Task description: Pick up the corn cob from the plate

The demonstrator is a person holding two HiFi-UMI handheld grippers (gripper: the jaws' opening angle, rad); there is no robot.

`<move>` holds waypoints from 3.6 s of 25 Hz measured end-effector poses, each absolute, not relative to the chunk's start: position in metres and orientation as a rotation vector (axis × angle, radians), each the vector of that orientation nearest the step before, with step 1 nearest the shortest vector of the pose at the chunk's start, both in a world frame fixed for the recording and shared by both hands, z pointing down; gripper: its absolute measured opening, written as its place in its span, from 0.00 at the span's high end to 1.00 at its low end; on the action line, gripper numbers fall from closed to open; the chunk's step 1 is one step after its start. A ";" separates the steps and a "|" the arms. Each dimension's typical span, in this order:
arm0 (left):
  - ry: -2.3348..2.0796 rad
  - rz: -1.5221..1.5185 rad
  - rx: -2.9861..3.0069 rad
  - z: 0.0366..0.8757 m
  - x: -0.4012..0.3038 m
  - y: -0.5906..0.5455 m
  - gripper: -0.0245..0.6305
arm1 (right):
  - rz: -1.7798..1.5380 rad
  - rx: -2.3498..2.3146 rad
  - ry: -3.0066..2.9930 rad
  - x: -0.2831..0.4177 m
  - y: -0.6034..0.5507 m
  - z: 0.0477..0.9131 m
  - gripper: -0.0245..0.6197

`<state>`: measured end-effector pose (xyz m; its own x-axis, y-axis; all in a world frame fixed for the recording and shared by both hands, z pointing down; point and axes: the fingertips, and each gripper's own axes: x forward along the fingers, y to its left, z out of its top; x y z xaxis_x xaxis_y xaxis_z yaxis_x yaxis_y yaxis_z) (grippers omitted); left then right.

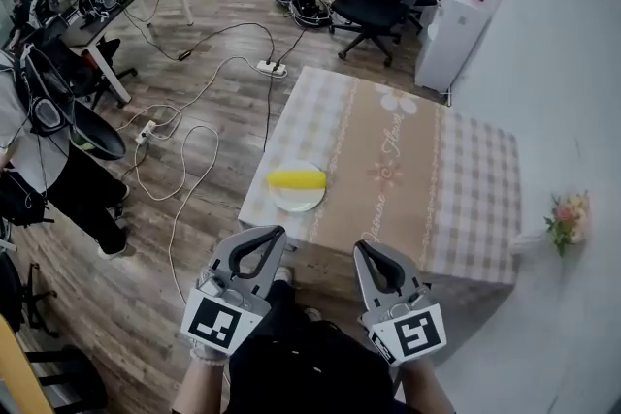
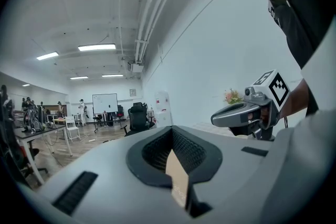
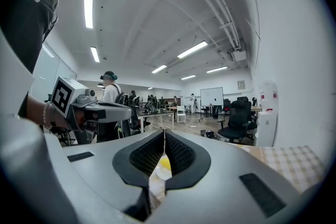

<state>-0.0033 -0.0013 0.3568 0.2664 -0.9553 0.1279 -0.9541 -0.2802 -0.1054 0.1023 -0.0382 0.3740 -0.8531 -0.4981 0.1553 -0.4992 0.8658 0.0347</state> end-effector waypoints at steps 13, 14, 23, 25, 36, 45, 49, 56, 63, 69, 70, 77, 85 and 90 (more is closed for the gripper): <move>1.767 -0.306 -2.599 0.376 -0.057 -0.085 0.94 | 0.040 0.925 -2.804 0.062 -0.104 0.381 0.90; 1.745 -0.312 -2.612 0.377 -0.060 -0.091 0.94 | 0.043 0.944 -2.793 0.060 -0.108 0.381 0.90; 1.573 -0.347 -2.707 0.399 -0.085 -0.141 0.94 | 0.072 1.093 -2.706 0.037 -0.142 0.387 0.90; 1.510 -0.377 -2.732 0.408 -0.088 -0.150 0.94 | 0.079 1.122 -2.686 0.032 -0.147 0.389 0.90; 1.154 -0.600 -2.844 0.468 -0.081 -0.177 0.91 | 0.138 1.240 -2.597 0.012 -0.163 0.403 0.90; 0.911 -0.844 -2.894 0.523 -0.071 -0.183 0.70 | 0.183 1.317 -2.530 0.012 -0.170 0.417 0.90; 0.821 -0.939 -2.905 0.548 -0.066 -0.187 0.64 | 0.205 1.342 -2.502 0.014 -0.171 0.424 0.90; 0.710 -1.086 -2.908 0.585 -0.059 -0.190 0.57 | 0.235 1.365 -2.492 0.010 -0.171 0.426 0.90; 0.613 -1.216 -2.914 0.620 -0.050 -0.186 0.54 | 0.251 1.376 -2.465 0.017 -0.164 0.428 0.90; 0.612 -1.283 -2.940 0.642 -0.047 -0.191 0.54 | 0.244 1.390 -2.446 0.021 -0.166 0.426 0.90; 0.607 -1.303 -2.932 0.646 -0.047 -0.191 0.53 | 0.233 1.402 -2.459 0.021 -0.169 0.422 0.90; 0.605 -1.384 -2.956 0.666 -0.046 -0.190 0.53 | 0.267 1.358 -2.438 0.031 -0.168 0.429 0.90; 0.606 -1.453 -2.968 0.682 -0.041 -0.188 0.53 | 0.296 1.356 -2.426 0.041 -0.171 0.432 0.90; 0.669 -1.404 -3.031 0.682 -0.042 -0.190 0.53 | 0.292 1.329 -2.445 0.046 -0.174 0.435 0.90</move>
